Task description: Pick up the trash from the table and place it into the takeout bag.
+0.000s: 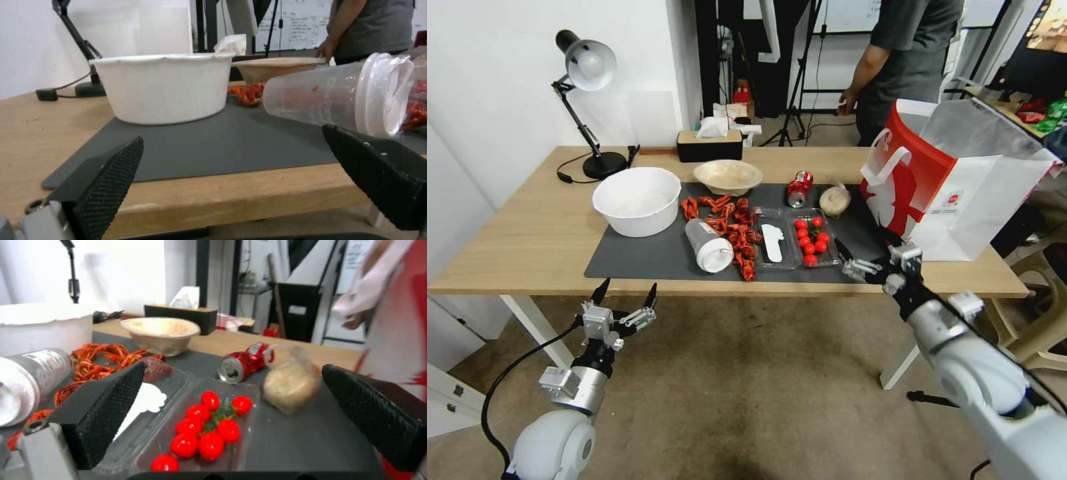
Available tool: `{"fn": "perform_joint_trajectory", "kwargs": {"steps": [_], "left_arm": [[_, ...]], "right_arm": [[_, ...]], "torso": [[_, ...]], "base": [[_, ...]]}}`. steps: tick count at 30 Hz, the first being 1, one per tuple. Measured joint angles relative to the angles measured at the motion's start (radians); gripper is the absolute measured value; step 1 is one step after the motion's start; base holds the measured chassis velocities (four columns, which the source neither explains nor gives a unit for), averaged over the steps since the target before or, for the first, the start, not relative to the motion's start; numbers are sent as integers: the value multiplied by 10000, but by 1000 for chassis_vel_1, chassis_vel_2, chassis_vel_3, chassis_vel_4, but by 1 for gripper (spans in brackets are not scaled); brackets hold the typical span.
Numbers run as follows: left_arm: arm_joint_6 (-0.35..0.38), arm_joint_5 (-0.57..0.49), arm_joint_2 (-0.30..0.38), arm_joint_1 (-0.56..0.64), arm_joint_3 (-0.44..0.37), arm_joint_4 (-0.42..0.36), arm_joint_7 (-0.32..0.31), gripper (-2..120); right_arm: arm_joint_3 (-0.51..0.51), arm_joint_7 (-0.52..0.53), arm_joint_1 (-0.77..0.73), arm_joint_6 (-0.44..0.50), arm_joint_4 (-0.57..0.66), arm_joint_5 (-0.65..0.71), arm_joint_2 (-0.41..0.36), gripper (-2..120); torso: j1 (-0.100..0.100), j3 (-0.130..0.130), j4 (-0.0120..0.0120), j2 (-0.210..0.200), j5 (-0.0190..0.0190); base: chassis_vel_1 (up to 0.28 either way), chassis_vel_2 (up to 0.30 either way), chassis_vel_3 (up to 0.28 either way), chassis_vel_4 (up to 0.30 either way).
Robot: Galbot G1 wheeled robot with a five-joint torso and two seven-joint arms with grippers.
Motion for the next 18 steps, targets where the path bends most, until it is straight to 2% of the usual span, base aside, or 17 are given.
{"fn": "perform_joint_trajectory", "kwargs": {"steps": [1, 3, 4, 7, 8, 10, 11, 13, 14, 17, 18], "left_arm": [[0, 0, 0, 0, 0, 0, 0, 100], [37, 14, -41, -72, -3, 24, -15, 100], [37, 14, -41, -72, -3, 24, -15, 100], [41, -3, -48, -102, -81, 43, -33, 100], [41, -3, -48, -102, -81, 43, -33, 100], [27, -24, -58, -105, -146, 99, -38, 100], [27, -24, -58, -105, -146, 99, -38, 100], [20, -27, -78, -103, -170, 144, -38, 100], [20, -27, -78, -103, -170, 144, -38, 100], [9, -26, -154, -115, -176, 166, -35, 100], [9, -26, -154, -115, -176, 166, -35, 100]], "right_arm": [[0, 0, 0, 0, 0, 0, 0, 100], [-937, 105, 1468, -337, -931, 670, -371, 100], [-937, 105, 1468, -337, -931, 670, -371, 100], [-1855, 889, 2786, -758, -1510, 906, -386, 100], [-1855, 889, 2786, -758, -1510, 906, -386, 100], [-2505, 1754, 3628, -1474, -1740, 1256, -239, 100], [-2505, 1754, 3628, -1474, -1740, 1256, -239, 100], [-3096, 2693, 4280, -2134, -1873, 1496, -94, 100], [-3096, 2693, 4280, -2134, -1873, 1496, -94, 100], [-3782, 4142, 5068, -2853, -2122, 1864, 161, 100], [-3782, 4142, 5068, -2853, -2122, 1864, 161, 100]], "torso": [[0, 0, 0, 0, 0], [0, 0, -1, 0, 2], [0, 0, -1, 0, 2], [1, 0, 1, -1, 0], [1, 0, 1, -1, 0], [0, 0, 1, -1, 3], [0, 0, 1, -1, 3], [-1, 0, 0, 0, -3], [-1, 0, 0, 0, -3], [-1, -1, 0, 0, -1], [-1, -1, 0, 0, -1]], "base": [[0, 0, 0, 0], [0, 0, 0, 0], [0, 0, 0, 0], [0, 0, 0, 0], [0, 0, 0, 0], [0, 0, 0, 0], [0, 0, 0, 0], [0, 0, 0, 0], [0, 0, 0, 0], [0, 0, 0, 0], [0, 0, 0, 0]]}}
